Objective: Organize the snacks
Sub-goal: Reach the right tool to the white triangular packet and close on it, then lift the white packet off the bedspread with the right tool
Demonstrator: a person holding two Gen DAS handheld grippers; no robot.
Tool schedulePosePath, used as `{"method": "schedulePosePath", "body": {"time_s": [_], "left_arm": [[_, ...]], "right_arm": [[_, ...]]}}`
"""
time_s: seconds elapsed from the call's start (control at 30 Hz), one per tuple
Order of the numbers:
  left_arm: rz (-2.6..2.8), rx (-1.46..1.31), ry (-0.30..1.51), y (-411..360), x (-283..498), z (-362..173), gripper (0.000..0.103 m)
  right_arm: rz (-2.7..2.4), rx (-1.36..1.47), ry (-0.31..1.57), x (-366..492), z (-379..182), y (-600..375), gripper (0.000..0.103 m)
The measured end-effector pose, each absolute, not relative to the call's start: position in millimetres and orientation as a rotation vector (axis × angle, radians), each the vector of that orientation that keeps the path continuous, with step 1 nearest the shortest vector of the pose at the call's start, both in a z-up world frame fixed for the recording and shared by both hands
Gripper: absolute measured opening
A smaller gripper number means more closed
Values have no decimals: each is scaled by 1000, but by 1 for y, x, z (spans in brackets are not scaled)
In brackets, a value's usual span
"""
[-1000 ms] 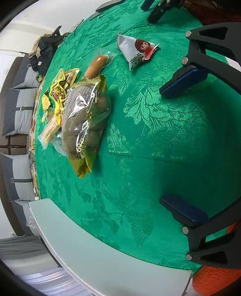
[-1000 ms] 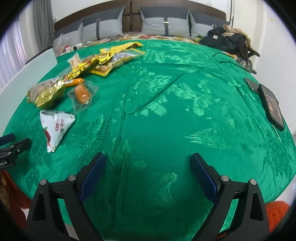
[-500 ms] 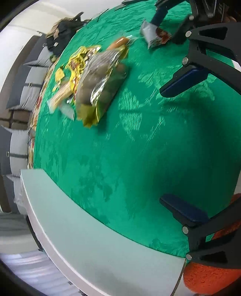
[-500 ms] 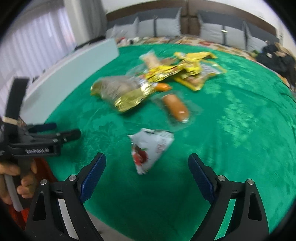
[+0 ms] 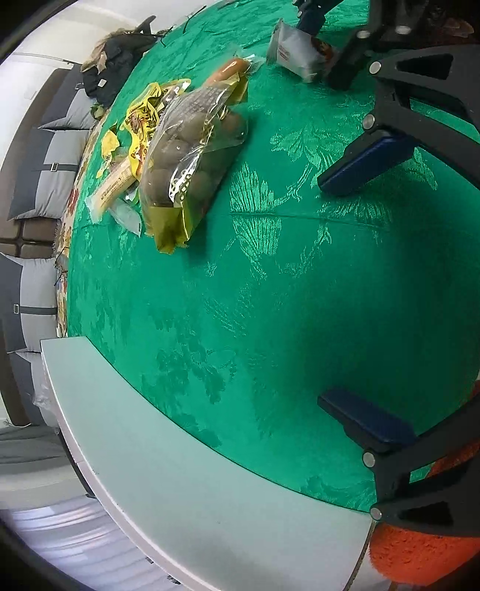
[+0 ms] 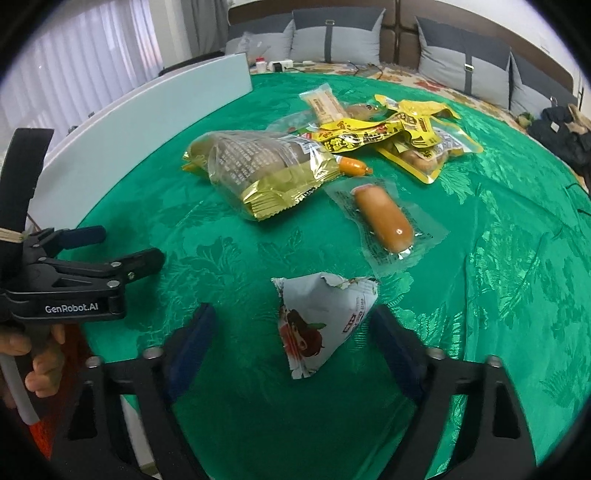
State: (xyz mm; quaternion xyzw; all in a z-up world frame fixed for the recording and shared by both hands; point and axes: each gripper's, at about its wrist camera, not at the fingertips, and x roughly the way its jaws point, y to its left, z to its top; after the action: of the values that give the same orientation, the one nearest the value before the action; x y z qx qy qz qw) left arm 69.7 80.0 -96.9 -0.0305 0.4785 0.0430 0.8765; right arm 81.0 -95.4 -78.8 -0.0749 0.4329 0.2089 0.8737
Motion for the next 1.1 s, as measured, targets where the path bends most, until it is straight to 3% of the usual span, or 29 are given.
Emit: {"method": "schedulePosePath", "body": {"time_s": [0.03, 0.13, 0.33, 0.77, 1.1], "left_arm": [[90, -63, 997, 80, 69, -97, 103], [90, -62, 995, 80, 69, -97, 103], [89, -60, 991, 79, 70, -97, 103], [89, -59, 981, 78, 71, -97, 103], [91, -58, 965, 78, 71, -98, 103]], "right_arm": [[439, -161, 904, 81, -78, -95, 60], [442, -147, 900, 83, -79, -96, 55], [437, -130, 880, 81, -77, -99, 49], [265, -9, 756, 81, -49, -162, 49], [81, 81, 799, 105, -69, -225, 51]]}}
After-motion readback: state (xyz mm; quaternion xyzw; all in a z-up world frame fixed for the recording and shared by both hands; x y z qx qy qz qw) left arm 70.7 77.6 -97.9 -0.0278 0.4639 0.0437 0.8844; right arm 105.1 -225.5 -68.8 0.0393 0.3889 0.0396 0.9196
